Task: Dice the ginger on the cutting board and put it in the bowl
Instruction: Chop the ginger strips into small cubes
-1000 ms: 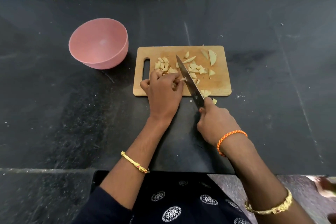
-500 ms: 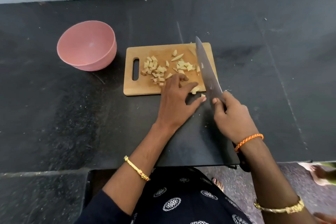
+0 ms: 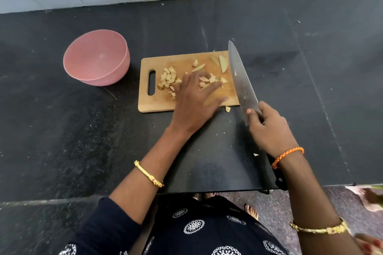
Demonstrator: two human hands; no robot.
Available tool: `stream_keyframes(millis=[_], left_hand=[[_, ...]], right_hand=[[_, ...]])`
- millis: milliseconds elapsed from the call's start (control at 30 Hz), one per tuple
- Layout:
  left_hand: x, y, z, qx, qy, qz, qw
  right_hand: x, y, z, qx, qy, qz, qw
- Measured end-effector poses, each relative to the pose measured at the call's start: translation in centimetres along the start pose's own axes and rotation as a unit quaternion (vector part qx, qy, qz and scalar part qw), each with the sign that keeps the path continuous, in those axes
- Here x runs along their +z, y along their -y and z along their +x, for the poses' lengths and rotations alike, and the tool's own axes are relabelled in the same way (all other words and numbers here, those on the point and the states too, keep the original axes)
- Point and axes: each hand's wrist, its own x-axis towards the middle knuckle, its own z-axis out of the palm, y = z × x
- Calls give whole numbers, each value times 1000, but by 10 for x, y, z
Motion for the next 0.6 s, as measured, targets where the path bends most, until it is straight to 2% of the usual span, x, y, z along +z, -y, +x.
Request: stream_keyframes(millis=[100, 167, 267, 400, 533, 600], left_hand=[[14, -14, -14, 93, 53, -2, 994], [21, -16, -17, 111, 62, 15, 992], [21, -16, -17, 86, 50, 57, 993], [14, -14, -24, 26, 56, 39, 997], [-1, -20, -28, -43, 87, 40, 994], [-6, -20, -25, -50, 119, 23, 991]], right_hand=[[1, 1, 2, -5, 4, -5, 1000], [1, 2, 6, -10, 7, -10, 1000], [1, 5, 13, -16, 14, -8, 1000], [2, 13, 23, -29, 38, -7, 999], [4, 24, 30, -37, 58, 3, 998], [4, 28, 33, -42, 62, 2, 997]])
